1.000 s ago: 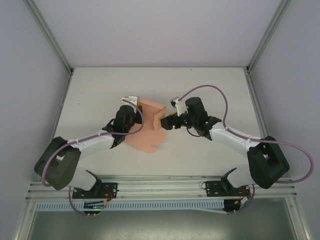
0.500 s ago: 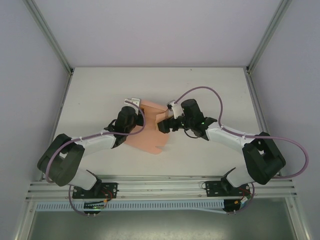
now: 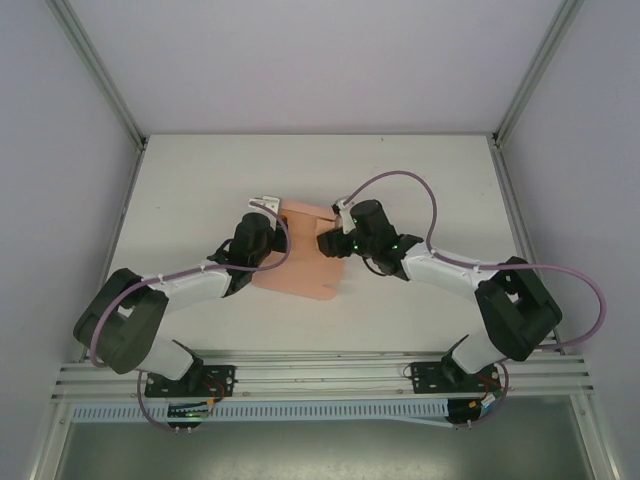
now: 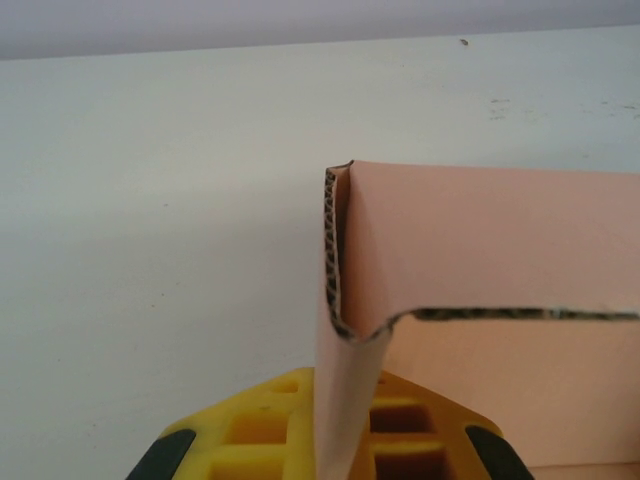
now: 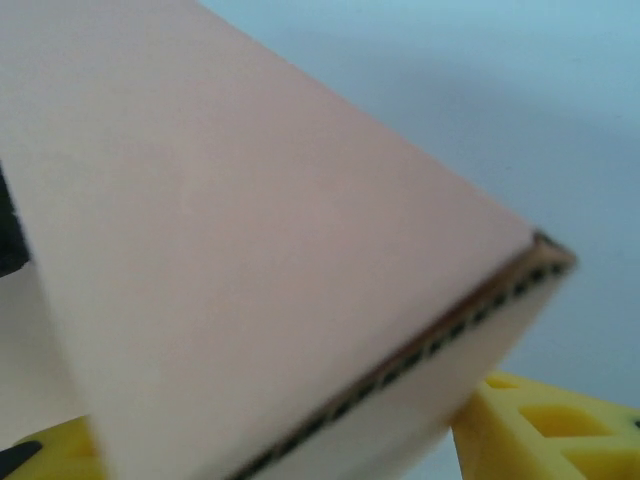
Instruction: Assemble paper box
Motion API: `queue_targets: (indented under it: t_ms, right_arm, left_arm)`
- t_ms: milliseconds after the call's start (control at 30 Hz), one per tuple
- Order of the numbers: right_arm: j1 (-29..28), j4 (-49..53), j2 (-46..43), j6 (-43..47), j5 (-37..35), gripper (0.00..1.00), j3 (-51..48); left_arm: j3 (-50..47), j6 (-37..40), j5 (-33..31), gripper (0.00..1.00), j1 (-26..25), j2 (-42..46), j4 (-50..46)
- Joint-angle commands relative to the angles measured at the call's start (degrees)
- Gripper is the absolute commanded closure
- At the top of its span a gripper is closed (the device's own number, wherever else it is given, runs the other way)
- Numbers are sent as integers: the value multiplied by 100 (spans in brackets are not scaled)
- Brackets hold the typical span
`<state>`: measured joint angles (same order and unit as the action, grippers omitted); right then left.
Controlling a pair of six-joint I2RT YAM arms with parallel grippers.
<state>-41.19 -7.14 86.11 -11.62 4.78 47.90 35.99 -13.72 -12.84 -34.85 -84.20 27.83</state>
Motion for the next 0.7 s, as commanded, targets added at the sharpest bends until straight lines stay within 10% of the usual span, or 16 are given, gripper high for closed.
queue_targets:
  t_ms: [0,267,667]
  right_arm:
    - [41,211,99,-243,-987,51,-7]
    - [28,46,452,-300,-765,59,215]
    - [-64,1794,879,-1431,-3390,94,817]
  left_arm:
    - [-59,-59,49,100,-50,238,130]
    - [-16,-88,377,100,-57,155,232]
    - [222,-556,-616,100,-65,-55,-472]
